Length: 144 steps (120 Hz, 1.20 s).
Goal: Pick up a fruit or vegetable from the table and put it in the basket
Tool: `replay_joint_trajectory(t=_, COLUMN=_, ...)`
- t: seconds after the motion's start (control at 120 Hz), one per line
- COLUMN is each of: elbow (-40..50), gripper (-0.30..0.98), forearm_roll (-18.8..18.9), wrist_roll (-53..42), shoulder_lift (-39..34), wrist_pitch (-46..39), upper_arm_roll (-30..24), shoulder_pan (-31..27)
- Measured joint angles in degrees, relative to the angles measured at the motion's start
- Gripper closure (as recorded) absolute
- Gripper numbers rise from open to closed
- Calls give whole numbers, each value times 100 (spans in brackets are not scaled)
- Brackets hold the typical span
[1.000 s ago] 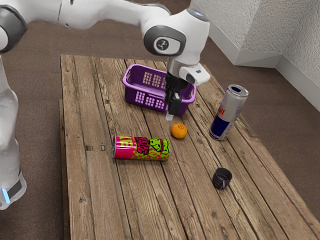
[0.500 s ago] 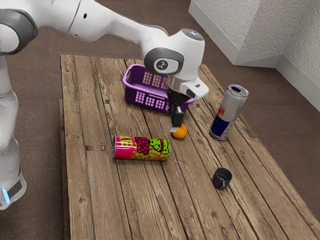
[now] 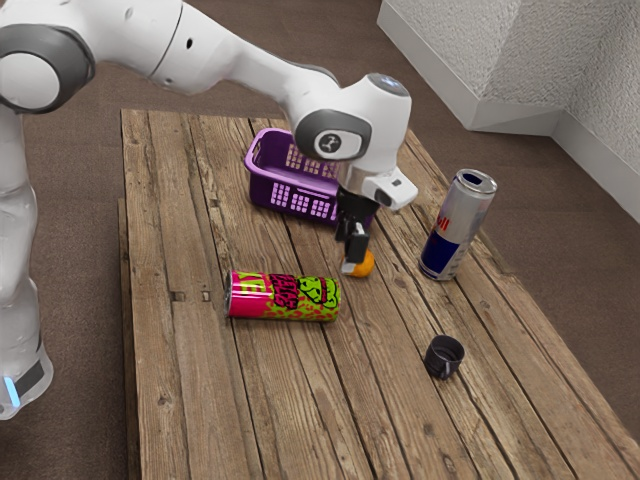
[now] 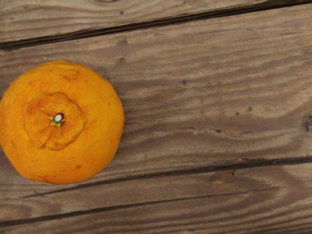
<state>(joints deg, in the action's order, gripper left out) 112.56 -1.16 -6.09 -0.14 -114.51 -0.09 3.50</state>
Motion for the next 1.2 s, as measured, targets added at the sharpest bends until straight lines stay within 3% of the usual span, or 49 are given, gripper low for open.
replay_joint_trajectory(t=1.2, elbow=-1027, gripper=3, forearm_roll=-15, wrist_roll=-164, shoulder_lift=1020, wrist_pitch=469, upper_arm_roll=78, shoulder_pan=-221)
